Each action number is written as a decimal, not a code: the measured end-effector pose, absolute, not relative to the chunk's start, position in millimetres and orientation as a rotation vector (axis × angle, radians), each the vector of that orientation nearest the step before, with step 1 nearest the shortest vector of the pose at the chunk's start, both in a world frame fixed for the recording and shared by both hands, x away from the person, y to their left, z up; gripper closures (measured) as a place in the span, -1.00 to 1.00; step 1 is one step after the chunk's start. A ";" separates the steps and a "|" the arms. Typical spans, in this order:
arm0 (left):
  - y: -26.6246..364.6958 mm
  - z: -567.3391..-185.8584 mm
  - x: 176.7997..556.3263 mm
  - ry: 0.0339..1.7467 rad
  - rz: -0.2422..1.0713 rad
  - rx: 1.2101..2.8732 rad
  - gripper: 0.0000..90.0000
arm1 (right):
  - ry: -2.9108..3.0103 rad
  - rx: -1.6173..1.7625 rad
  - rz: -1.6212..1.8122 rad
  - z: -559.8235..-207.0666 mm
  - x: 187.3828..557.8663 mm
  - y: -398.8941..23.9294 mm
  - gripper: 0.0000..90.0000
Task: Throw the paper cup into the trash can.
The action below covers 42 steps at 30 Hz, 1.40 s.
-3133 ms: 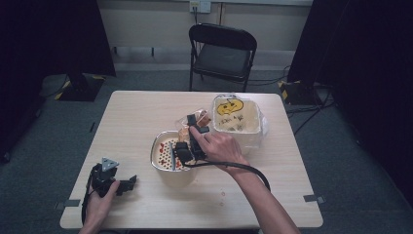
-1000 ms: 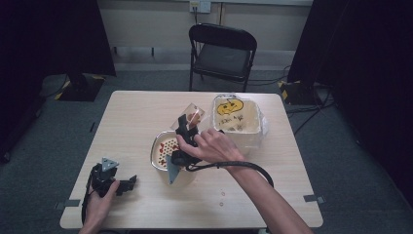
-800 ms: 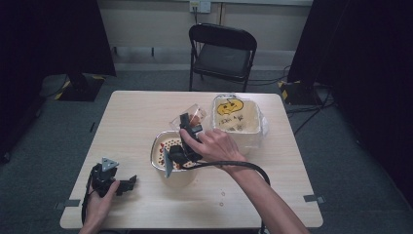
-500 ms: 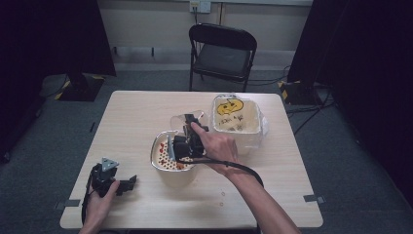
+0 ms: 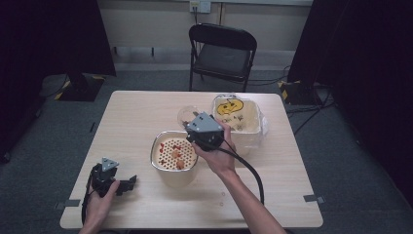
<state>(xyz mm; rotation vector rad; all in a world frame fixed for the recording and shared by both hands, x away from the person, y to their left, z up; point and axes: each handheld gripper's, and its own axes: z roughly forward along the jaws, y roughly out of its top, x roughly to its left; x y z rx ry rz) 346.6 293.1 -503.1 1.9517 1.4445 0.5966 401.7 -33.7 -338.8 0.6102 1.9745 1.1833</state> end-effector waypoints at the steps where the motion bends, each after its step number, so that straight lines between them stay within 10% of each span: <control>1: 293.2 -503.1 346.6 1.444 0.597 1.952 -1.00 | 1.976 0.639 1.225 -339.3 403.8 -35.4 0.20; 35: 293.1 -503.1 346.6 1.445 0.597 1.952 -1.00 | 1.834 1.129 1.364 -320.9 468.9 -142.3 0.08; 42: 293.1 -503.1 346.6 1.444 0.597 1.952 -1.00 | 1.825 1.202 1.332 -327.8 482.2 -148.0 -0.45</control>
